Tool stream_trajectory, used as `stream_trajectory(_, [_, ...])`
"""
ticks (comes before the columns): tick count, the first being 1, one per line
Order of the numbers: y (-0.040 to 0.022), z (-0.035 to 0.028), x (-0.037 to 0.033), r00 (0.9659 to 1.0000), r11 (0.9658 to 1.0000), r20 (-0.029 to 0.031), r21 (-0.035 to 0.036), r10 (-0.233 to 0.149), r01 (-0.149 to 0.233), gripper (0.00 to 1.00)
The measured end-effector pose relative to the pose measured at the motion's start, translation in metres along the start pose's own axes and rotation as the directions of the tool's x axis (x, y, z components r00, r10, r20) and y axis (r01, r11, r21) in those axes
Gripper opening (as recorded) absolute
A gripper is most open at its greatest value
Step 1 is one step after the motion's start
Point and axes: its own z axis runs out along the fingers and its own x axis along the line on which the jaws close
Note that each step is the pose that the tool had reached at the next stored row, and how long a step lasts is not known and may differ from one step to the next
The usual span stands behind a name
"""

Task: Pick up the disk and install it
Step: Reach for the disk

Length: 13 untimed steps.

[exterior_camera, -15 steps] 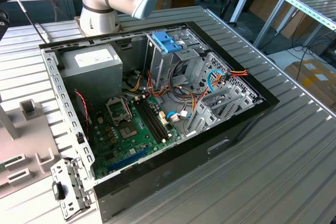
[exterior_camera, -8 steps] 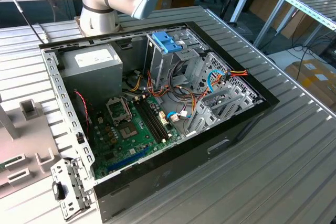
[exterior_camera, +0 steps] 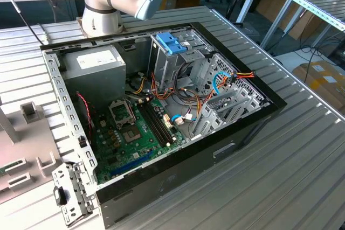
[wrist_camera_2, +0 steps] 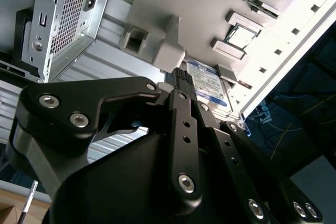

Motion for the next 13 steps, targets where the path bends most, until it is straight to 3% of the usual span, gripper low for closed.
stream_trajectory(13, [-0.0010,-0.0004,0.0134,1.0000,1.0000,0.0000,0.0000,0.000,0.000,0.11])
